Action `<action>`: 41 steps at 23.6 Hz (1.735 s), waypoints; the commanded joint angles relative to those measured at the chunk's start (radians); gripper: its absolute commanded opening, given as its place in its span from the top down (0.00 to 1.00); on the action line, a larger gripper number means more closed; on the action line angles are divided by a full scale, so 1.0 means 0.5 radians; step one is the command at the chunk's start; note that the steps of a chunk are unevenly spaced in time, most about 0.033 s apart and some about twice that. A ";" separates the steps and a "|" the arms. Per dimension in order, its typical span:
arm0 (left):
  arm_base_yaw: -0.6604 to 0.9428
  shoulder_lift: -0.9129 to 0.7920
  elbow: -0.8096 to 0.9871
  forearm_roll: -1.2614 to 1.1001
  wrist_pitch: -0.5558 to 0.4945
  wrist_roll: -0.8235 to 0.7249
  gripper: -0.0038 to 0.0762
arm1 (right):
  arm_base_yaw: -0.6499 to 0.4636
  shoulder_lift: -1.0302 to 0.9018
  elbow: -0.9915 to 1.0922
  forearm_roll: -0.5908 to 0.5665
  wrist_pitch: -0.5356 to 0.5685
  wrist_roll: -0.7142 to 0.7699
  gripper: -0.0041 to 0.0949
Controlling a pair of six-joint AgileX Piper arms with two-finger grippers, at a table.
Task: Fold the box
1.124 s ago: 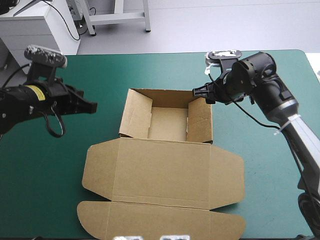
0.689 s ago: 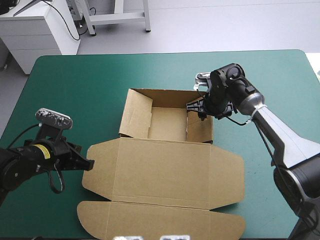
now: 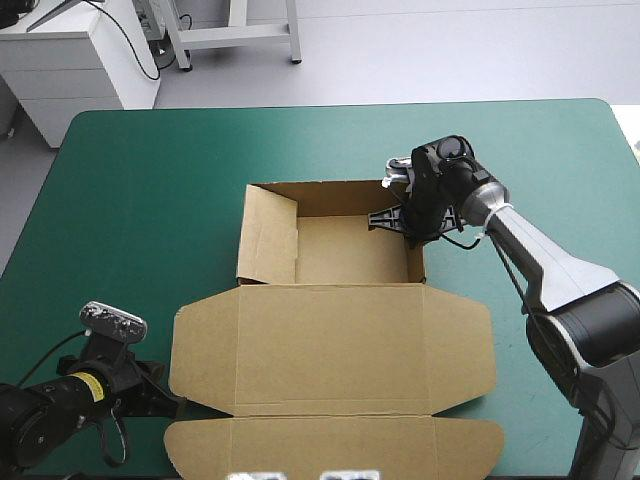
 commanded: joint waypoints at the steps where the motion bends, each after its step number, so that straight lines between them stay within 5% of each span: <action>1: -0.005 -0.001 -0.008 -0.013 -0.097 -0.003 0.96 | -0.014 -0.100 -0.040 -0.032 0.007 -0.033 0.98; 8: -0.005 -0.039 0.126 -0.017 -0.108 -0.003 0.96 | -0.125 -0.155 -0.043 -0.102 -0.047 0.019 0.98; 16: -0.005 -0.084 0.163 -0.017 -0.108 -0.003 0.96 | -0.582 -0.260 -0.043 -0.198 0.083 -0.151 0.98; 23: -0.005 -0.084 0.166 -0.017 -0.109 -0.003 0.96 | -1.647 -0.372 -0.043 -0.186 0.083 -0.459 0.98; 27: -0.005 -0.084 0.166 -0.017 -0.109 -0.003 0.96 | -2.021 -0.340 -0.040 -0.034 0.075 -0.496 0.98; 37: -0.005 -0.084 0.166 -0.014 -0.104 0.034 0.96 | -2.107 -0.317 -0.040 -0.042 0.074 -0.561 0.97; 41: -0.005 -0.084 0.166 -0.014 -0.096 0.034 0.96 | -2.107 -0.313 -0.040 -0.103 0.082 -0.537 0.83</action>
